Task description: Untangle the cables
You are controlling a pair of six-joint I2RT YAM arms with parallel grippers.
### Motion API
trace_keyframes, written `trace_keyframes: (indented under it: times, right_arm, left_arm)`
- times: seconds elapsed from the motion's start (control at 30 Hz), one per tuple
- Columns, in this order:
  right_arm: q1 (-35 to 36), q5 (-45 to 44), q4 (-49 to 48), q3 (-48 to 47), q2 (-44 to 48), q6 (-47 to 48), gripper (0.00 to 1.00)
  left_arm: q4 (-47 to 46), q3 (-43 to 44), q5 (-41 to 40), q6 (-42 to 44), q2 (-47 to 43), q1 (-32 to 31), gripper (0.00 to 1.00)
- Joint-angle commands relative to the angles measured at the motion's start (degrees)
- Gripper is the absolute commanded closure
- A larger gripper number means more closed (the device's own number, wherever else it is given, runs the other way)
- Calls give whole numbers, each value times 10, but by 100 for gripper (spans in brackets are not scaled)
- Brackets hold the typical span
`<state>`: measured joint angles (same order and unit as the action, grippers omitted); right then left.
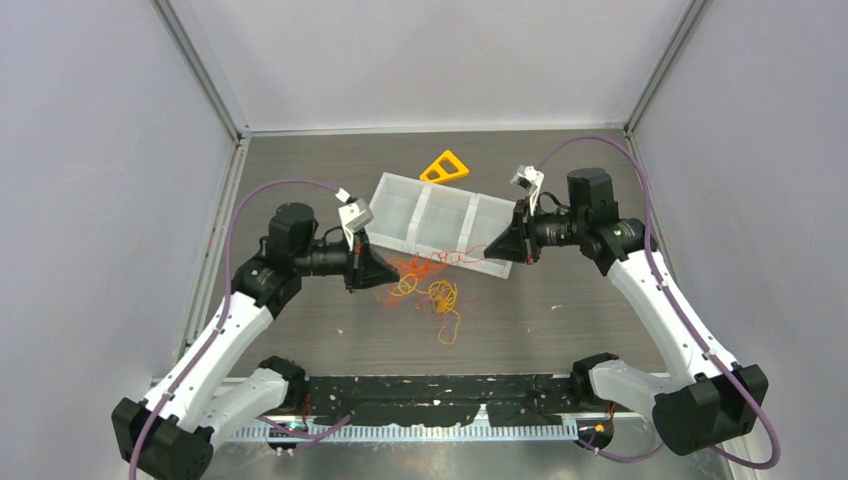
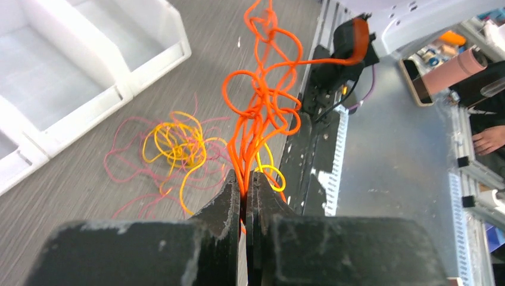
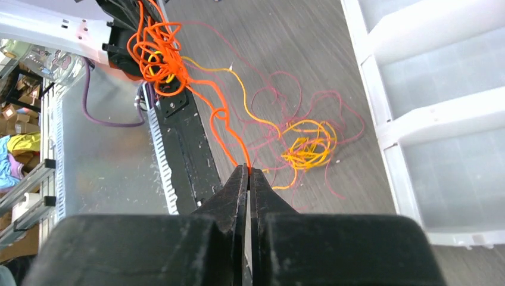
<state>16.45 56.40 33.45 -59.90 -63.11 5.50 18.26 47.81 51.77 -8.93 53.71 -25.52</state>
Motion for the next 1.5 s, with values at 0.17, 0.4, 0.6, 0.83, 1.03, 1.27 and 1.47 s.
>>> trace_keyframes:
  times: [0.17,0.4,0.6,0.83,1.03,1.27,1.47]
  right_arm:
    - [-54,-15,91,-23,38,62,95]
    - [-243,-31,165,-62,36,116,94]
    - [-332,-4,178,-109,37,119,94]
    - [-410,24,193,-171,9,123,95]
    - [-433,35,161,-234,-5,87,95]
    - [-454,36,127,-304,-17,61,95]
    - [-481,76,131,-323,-39,33,95]
  left_arm:
    - [192,9,31,133,-34,90,100]
    - [344,21,12,308,-39,214,100]
    - [433,46,-76,452,-13,237,100]
    - [455,13,-164,589,-19,314,100]
    - [405,-34,-224,624,-19,337,100]
    - [370,-66,-252,647,-2,370,100]
    - [454,-23,-126,691,21,415,100]
